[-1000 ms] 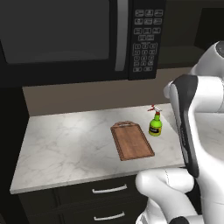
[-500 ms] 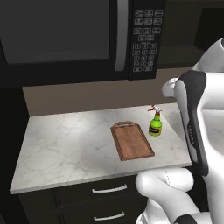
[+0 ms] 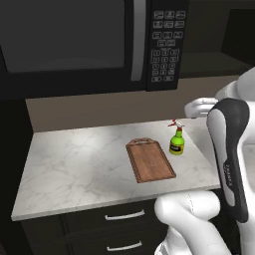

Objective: Grab the spray bottle from the cabinet, then place it next to the cutting board for sanitizing. Then grab the dish brush from the countertop next to the sink and place it next to the cutting board.

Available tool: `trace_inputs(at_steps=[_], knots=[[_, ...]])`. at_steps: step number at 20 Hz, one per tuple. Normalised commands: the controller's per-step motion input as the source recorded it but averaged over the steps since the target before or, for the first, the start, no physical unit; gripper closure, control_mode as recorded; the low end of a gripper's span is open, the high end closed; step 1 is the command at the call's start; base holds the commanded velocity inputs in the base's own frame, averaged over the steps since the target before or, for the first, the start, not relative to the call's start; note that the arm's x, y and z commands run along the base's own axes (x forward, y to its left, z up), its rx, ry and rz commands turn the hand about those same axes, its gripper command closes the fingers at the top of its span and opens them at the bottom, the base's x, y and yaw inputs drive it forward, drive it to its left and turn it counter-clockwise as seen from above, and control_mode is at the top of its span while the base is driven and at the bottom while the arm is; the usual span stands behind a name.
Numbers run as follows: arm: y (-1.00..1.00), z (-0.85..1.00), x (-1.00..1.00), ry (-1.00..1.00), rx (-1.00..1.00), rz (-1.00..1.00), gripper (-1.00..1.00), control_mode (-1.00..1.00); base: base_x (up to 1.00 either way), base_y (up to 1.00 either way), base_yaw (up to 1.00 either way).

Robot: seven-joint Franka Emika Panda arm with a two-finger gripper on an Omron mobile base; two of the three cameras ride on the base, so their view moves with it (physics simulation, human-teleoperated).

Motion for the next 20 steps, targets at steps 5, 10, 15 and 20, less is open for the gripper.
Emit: trace_inputs(at_steps=[5, 10, 15, 20], knots=[[0.05, 0.0, -0.38, -0.14, 0.01, 0.04, -1.0, 1.0, -0.14, 0.01, 0.01], [0.0, 0.0, 0.0, 0.0, 0.0, 0.0, -1.0, 1.0, -0.57, 0.04, 0.05], [0.0, 0.0, 0.0, 0.0, 0.0, 0.0, -1.0, 1.0, -0.53, 0.24, 0.0], [0.0, 0.0, 0.0, 0.0, 0.0, 0.0, -1.0, 1.0, -0.66, 0.53, 0.0]])
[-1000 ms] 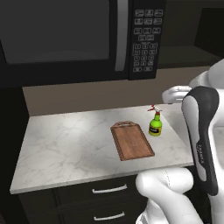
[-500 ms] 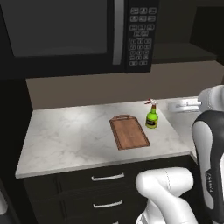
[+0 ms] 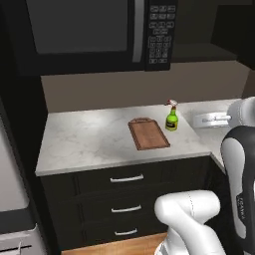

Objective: Grab the spray bottle from the cabinet, then place it next to the cutting board for sanitizing. Then grab the dish brush from the countertop next to the sink and place it next to the cutting board.

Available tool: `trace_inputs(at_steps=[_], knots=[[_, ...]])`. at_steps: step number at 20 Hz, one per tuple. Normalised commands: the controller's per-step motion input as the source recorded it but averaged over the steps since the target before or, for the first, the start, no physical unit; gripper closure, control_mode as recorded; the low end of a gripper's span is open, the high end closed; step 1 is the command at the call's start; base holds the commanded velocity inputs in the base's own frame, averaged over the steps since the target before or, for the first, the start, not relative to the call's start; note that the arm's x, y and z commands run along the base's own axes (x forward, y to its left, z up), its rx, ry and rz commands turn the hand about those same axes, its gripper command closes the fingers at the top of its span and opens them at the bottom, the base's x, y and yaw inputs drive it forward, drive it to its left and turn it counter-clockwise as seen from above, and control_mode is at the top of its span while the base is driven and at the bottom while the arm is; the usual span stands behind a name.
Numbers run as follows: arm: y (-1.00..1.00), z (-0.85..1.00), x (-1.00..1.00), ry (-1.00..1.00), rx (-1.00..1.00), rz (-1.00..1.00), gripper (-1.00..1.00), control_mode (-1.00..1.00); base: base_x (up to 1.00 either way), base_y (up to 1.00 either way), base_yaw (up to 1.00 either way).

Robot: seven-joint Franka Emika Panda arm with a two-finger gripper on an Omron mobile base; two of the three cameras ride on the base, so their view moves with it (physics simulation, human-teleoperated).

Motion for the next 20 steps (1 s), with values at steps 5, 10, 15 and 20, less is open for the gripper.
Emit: trace_inputs(at_steps=[5, 10, 15, 20], knots=[[0.0, 0.0, 0.0, 0.0, 0.0, 0.0, -1.0, 1.0, -0.36, 0.95, 0.0], [0.0, 0.0, 0.0, 0.0, 0.0, 0.0, -1.0, 1.0, -0.15, 1.0, -0.01], [0.0, 0.0, 0.0, 0.0, 0.0, 0.0, -1.0, 1.0, -0.31, 0.71, -0.34], [0.0, 0.0, 0.0, 0.0, 0.0, 0.0, -1.0, 1.0, -0.18, 0.1, -0.8]])
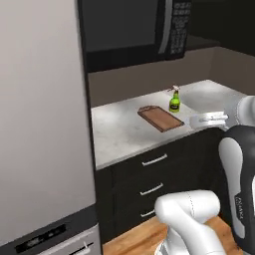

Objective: Grab the spray bottle from the cabinet, then place it next to the cutting board for sanitizing. Then grab the dish brush from the countertop next to the sink and place it next to the cutting board.

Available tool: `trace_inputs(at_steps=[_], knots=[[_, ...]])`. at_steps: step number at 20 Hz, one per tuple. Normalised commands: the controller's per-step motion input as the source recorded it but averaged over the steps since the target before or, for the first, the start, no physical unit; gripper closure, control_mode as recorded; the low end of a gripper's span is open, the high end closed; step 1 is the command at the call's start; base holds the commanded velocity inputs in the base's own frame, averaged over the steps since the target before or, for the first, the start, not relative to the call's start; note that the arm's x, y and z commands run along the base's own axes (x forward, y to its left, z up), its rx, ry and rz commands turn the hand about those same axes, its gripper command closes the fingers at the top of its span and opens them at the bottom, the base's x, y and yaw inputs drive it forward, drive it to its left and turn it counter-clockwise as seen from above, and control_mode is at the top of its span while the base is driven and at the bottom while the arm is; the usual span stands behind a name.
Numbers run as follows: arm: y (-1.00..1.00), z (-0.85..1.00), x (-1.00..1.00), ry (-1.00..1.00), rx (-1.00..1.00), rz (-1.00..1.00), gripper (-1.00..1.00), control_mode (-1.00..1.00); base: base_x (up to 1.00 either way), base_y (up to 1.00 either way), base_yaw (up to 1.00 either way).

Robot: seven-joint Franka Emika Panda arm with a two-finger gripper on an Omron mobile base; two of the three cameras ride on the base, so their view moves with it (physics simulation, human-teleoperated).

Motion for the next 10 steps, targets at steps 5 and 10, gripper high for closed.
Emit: trace_inputs(at_steps=[5, 10], knots=[[0.0, 0.0, 0.0, 0.0, 0.0, 0.0, -1.0, 1.0, 0.0, 0.0, -1.0], [0.0, 0.0, 0.0, 0.0, 0.0, 0.0, -1.0, 1.0, 0.0, 0.0, -1.0]])
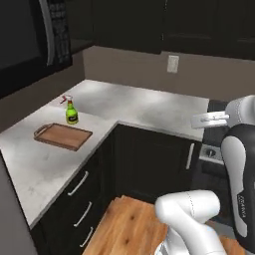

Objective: Grab the spray bottle from the cabinet, then place it next to the cutting board for sanitizing. Then grab the dish brush from the countertop next to the sink and place it next to the cutting board.

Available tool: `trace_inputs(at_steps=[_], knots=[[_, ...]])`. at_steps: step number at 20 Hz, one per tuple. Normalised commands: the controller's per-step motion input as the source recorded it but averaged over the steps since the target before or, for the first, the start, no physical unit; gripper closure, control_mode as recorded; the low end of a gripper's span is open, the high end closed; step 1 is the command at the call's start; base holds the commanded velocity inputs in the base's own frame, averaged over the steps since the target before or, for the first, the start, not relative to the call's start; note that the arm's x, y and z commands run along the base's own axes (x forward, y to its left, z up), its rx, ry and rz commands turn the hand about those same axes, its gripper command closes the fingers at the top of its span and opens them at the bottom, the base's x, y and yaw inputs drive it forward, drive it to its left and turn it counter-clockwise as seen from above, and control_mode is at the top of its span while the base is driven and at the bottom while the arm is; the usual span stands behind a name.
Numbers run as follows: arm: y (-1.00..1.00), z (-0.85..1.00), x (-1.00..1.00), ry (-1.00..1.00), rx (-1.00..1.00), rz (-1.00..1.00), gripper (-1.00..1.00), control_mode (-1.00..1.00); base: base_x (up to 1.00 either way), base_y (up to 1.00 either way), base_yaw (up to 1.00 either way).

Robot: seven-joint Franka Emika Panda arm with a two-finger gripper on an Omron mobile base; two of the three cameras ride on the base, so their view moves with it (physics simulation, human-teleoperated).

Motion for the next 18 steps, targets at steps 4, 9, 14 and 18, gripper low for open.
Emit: trace_inputs(at_steps=[4, 9, 14, 18], knots=[[0.0, 0.0, 0.0, 0.0, 0.0, 0.0, -1.0, 1.0, 0.0, -0.02, -0.99], [0.0, 0.0, 0.0, 0.0, 0.0, 0.0, -1.0, 1.0, 0.0, -0.44, -0.83], [0.0, 0.0, 0.0, 0.0, 0.0, 0.0, -1.0, 1.0, 0.21, -1.0, -0.37], [0.0, 0.0, 0.0, 0.0, 0.0, 0.0, -1.0, 1.0, 0.1, -1.0, -0.25]])
